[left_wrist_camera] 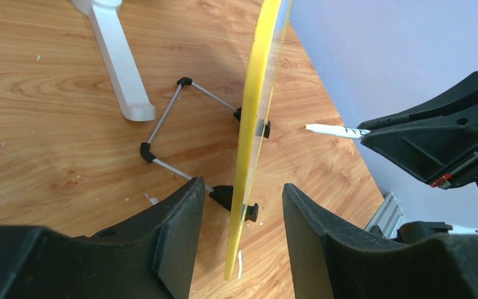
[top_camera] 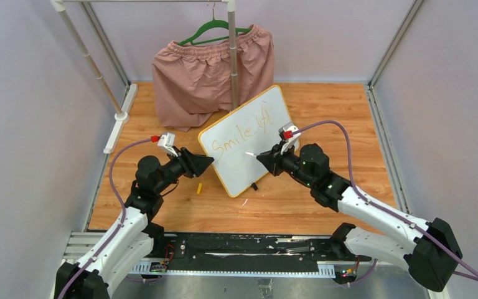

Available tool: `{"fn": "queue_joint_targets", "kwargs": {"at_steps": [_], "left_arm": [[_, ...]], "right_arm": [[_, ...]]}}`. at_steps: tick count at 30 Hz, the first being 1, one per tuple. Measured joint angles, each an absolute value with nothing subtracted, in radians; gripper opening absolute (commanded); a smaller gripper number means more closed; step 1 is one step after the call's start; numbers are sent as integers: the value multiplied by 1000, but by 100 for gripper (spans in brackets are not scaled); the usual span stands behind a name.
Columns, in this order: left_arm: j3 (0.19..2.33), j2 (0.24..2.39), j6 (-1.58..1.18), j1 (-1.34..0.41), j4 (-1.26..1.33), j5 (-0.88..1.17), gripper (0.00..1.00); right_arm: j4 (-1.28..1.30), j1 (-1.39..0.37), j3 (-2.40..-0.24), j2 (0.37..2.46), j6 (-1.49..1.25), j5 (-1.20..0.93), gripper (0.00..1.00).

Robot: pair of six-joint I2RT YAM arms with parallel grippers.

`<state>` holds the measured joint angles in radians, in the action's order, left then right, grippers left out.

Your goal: Write a sentence on the whiteboard

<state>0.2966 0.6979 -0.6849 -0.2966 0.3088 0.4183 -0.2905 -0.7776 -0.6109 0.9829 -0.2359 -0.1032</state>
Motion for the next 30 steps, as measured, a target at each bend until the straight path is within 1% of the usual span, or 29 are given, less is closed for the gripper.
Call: {"fn": "queue_joint_targets", "kwargs": {"at_steps": [12,18,24,30], "left_arm": [[297,687,-687,-297,299,416,59],[303,706,-684,-300,295,417,59],[320,737,-675,-330,293,417,59],[320,737,-668,-331,291,415,54]], "right_arm": [[-264,-778,-593,928,-219,5,0],[-258,-778,-593,925,-199,-57,0],[-270,-781,-593,1003,-216,-142,0],[-289,-813,-612,1085,-238,-184,0]]}}
